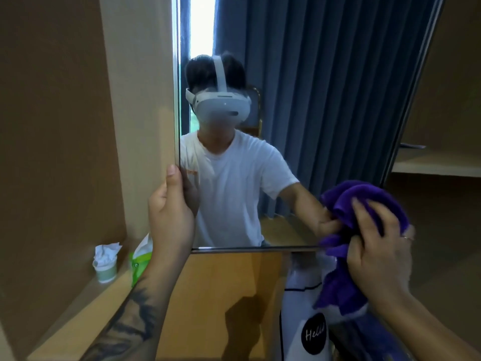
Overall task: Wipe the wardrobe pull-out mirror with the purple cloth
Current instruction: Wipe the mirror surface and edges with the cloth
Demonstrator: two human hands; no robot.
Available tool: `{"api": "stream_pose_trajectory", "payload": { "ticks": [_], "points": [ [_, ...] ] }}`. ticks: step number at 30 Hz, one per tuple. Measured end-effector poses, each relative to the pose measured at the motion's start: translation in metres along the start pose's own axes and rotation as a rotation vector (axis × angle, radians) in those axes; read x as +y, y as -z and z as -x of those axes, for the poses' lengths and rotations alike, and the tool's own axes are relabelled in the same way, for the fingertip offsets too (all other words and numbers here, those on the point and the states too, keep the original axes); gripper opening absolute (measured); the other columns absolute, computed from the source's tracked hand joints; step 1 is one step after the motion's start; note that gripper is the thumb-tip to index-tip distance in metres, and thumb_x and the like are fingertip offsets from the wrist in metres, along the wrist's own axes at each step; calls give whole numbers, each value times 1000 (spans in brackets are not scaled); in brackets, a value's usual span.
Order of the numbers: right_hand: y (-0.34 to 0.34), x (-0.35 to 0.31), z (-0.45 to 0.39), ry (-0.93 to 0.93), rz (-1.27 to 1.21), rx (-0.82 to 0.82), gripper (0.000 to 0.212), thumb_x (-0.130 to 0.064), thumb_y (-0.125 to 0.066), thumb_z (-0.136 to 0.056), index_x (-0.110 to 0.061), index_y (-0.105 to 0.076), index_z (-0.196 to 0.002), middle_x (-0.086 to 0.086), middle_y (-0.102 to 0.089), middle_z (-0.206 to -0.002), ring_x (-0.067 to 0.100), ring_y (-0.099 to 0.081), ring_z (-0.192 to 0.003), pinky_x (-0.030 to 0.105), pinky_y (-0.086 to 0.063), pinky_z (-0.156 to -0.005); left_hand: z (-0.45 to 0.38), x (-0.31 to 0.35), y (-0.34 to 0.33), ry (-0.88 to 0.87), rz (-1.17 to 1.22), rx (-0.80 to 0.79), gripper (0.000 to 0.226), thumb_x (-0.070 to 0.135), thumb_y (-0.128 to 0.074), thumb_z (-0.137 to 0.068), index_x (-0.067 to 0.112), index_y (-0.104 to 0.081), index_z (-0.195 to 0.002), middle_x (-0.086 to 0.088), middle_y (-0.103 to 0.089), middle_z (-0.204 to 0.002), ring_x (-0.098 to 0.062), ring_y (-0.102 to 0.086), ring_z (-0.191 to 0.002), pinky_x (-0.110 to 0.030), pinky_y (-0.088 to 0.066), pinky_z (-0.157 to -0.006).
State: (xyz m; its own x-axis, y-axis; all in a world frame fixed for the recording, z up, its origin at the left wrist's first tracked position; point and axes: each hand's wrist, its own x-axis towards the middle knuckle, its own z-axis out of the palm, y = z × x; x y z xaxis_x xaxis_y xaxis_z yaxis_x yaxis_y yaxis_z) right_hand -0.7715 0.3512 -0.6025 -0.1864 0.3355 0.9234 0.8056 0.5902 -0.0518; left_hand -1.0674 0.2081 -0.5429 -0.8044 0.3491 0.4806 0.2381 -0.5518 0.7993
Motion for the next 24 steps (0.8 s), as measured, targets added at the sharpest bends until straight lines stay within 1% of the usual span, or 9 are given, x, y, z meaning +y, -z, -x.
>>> {"api": "stream_pose_trajectory", "payload": {
  "ticks": [6, 8, 10, 11, 16, 18, 19, 21, 24],
  "points": [
    [-11, -30, 47, 349, -19, -145, 58, -22, -48, -88, -20, -48, -146, 15, -47, -140, 46, -54, -109, 57, -54, -84, 0, -2, -1, -23, -15, 12, 52, 49, -43, -110, 26, -52, -65, 15, -53, -56, -3, -51, -58, -24, -41, -59],
    [-13, -25, 38, 92, -91, -52, 54, -18, -47, -89, -17, -50, -143, 17, -47, -140, 46, -55, -113, 46, -38, -105, 0, -3, -2, -26, -14, 12, 54, 51, -43, -108, 29, -53, -60, 17, -54, -55, -1, -52, -58, -21, -43, -58],
    [-15, -33, 33, -275, -237, 58, 55, -12, -47, -88, -15, -51, -142, 18, -45, -143, 39, -47, -123, 25, -26, -111, -1, -2, -2, -15, -22, 20, 56, 55, -43, -105, 33, -56, -55, 19, -53, -55, 2, -51, -59, -18, -43, -58],
    [-18, -47, 34, -360, -258, 80, 56, -11, -47, -88, -15, -50, -144, 18, -42, -146, 36, -43, -127, 26, -24, -111, -1, -2, -2, -11, -24, 24, 55, 58, -43, -102, 34, -56, -54, 19, -52, -55, 1, -50, -60, -20, -42, -59],
    [-24, -71, 52, 54, -165, -33, 55, -17, -47, -93, -19, -46, -148, 14, -42, -145, 42, -56, -116, 46, -50, -93, 0, -3, -2, -48, -35, 18, 57, 55, -42, -105, 39, -61, -53, 23, -51, -51, 8, -46, -55, -15, -40, -57],
    [-22, -58, 43, -177, -191, 40, 54, -9, -50, -91, -14, -53, -145, 17, -48, -144, 44, -54, -121, 38, -40, -112, 0, -1, -4, -65, -47, 21, 58, 52, -41, -106, 44, -61, -52, 24, -52, -50, 9, -46, -55, -14, -40, -58],
    [-20, -56, 39, -358, -234, 91, 55, -4, -51, -90, -11, -55, -144, 19, -49, -144, 42, -51, -125, 21, -24, -119, 1, 0, -4, -68, -53, 27, 58, 52, -41, -105, 44, -61, -52, 24, -51, -50, 9, -46, -55, -16, -40, -58],
    [-19, -66, 40, -480, -242, 122, 57, -2, -52, -89, -8, -53, -146, 21, -48, -146, 35, -45, -130, 6, -10, -113, 1, -1, -5, -79, -61, 43, 58, 52, -41, -105, 42, -59, -51, 23, -48, -49, 8, -43, -55, -18, -38, -59],
    [-21, -81, 63, -134, -164, -24, 57, -12, -49, -93, -15, -47, -150, 15, -42, -147, 41, -53, -120, 37, -43, -98, 0, -3, -5, -81, -70, 54, 57, 52, -42, -105, 33, -52, -53, 21, -43, -49, 5, -38, -55, -25, -35, -60]
  ]
}}
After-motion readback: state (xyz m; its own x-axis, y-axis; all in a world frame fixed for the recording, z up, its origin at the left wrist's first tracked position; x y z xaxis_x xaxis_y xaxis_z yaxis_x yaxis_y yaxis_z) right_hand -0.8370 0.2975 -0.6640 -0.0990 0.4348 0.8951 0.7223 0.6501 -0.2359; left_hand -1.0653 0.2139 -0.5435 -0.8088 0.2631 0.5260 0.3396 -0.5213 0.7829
